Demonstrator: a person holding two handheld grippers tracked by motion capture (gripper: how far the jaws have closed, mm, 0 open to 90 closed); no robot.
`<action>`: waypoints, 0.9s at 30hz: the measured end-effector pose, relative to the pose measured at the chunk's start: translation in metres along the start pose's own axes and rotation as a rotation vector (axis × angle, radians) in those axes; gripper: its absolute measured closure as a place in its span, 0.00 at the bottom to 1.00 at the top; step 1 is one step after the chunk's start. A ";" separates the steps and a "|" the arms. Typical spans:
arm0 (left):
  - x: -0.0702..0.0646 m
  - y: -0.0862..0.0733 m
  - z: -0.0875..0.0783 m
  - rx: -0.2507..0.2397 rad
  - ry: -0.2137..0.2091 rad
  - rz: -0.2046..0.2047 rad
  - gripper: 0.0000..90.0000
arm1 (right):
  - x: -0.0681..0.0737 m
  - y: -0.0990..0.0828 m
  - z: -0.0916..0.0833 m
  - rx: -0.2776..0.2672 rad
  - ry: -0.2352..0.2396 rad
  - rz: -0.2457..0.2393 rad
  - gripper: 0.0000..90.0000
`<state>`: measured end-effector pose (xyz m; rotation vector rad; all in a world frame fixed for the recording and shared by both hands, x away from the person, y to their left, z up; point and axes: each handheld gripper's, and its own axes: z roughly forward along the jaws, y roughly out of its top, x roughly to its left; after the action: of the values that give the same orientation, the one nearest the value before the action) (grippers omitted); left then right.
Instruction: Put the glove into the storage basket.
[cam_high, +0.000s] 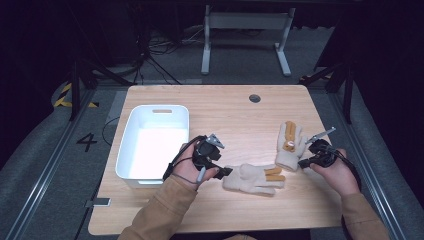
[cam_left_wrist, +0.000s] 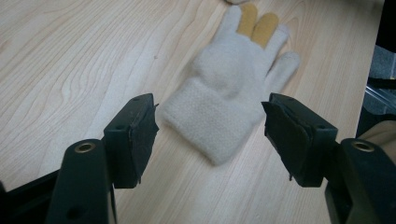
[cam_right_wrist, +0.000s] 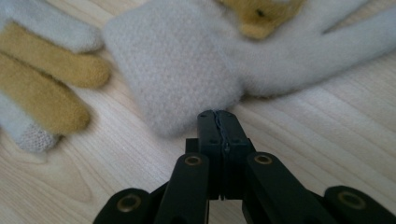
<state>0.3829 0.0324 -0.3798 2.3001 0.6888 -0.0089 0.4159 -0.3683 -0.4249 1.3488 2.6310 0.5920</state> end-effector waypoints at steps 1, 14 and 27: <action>0.000 -0.001 -0.001 -0.001 0.003 -0.001 0.39 | -0.002 0.000 -0.002 -0.010 -0.005 0.002 0.99; -0.010 -0.026 -0.017 -0.001 0.037 -0.029 0.38 | -0.026 0.034 -0.004 -0.212 -0.100 0.019 0.99; -0.010 -0.032 -0.020 0.001 0.047 -0.042 0.37 | -0.046 0.032 0.013 -0.191 -0.136 0.060 0.99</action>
<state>0.3549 0.0599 -0.3838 2.2926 0.7612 0.0248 0.4709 -0.3843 -0.4271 1.3622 2.3685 0.7115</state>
